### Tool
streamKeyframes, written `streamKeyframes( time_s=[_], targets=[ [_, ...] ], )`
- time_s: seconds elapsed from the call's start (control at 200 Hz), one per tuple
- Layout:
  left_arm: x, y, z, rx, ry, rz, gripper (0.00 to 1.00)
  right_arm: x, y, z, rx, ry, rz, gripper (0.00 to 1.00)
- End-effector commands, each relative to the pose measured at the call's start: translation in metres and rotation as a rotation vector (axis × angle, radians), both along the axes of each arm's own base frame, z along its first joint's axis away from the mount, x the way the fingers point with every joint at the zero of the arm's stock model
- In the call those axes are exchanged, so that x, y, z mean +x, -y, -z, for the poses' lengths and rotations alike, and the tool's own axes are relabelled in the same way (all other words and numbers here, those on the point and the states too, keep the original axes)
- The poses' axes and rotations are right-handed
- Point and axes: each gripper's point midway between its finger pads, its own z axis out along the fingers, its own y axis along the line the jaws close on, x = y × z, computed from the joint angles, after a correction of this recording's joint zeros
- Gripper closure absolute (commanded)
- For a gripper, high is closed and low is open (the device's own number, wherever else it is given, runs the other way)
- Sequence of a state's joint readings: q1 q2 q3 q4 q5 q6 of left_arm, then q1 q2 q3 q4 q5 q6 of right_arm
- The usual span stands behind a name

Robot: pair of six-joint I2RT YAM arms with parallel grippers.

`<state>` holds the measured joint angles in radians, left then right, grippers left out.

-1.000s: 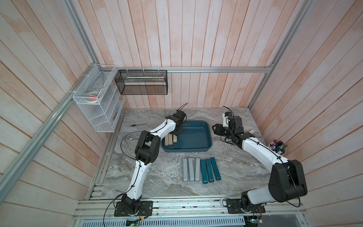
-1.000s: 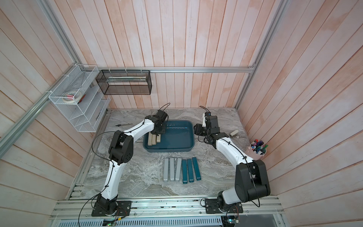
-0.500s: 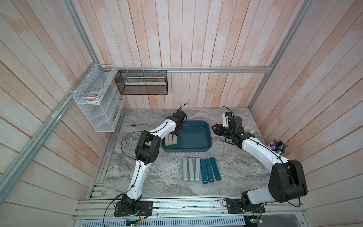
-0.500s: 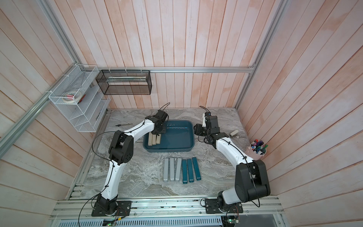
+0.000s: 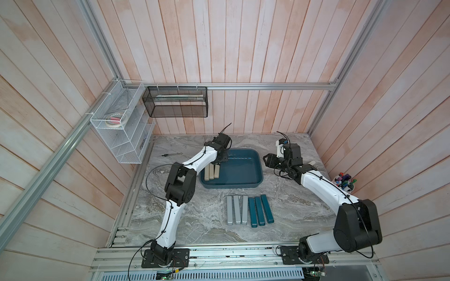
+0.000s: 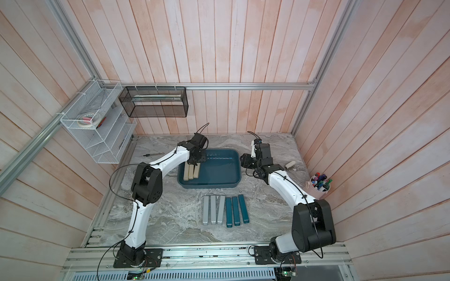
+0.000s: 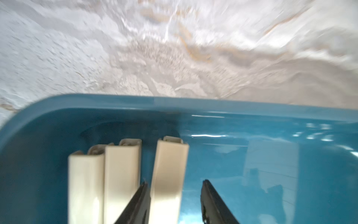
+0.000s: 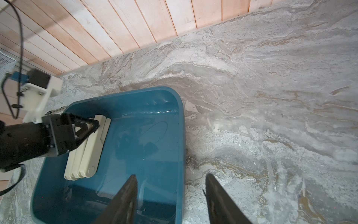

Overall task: Put the pruning pliers into the storage box
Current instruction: Place the pruning pliers in the storage box, then pick up the pruning pliers from the center of the board.

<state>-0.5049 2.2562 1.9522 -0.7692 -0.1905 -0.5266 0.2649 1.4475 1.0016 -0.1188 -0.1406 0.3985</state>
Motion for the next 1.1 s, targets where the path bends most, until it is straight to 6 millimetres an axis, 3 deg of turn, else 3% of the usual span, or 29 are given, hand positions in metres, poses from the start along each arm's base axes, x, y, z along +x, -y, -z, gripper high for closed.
streamKeyframes(
  time_s=[0.0,0.21,0.415,0.535,0.78,0.865,0.98,1.095],
  targets=[
    [0.0,0.002,-0.047,-0.029,0.08,-0.01,0.53,-0.004,0.001,-0.01,0.005,0.008,-0.009,0.43],
    [-0.014,-0.006,-0.067,0.013,0.108,-0.006,0.52,-0.006,0.003,-0.023,0.001,0.027,-0.006,0.43],
    [-0.053,-0.018,-0.089,0.064,0.174,0.012,0.52,-0.026,0.007,-0.028,-0.006,0.007,0.0,0.46],
    [-0.088,-0.016,-0.1,0.03,0.231,0.061,0.5,-0.053,-0.001,-0.013,-0.062,-0.058,-0.032,0.49],
    [-0.149,-0.023,-0.089,-0.012,0.208,0.085,0.49,-0.123,-0.007,0.025,-0.139,-0.218,-0.012,0.5],
    [-0.165,-0.02,-0.09,-0.049,0.216,0.109,0.4,-0.144,-0.003,0.042,-0.143,-0.257,0.0,0.5],
    [-0.187,-0.018,-0.086,-0.096,0.218,0.115,0.38,-0.165,-0.004,0.063,-0.109,-0.294,-0.015,0.47],
    [-0.201,-0.019,-0.081,-0.106,0.208,0.109,0.38,-0.177,-0.008,0.068,-0.089,-0.281,-0.031,0.47]
  ],
)
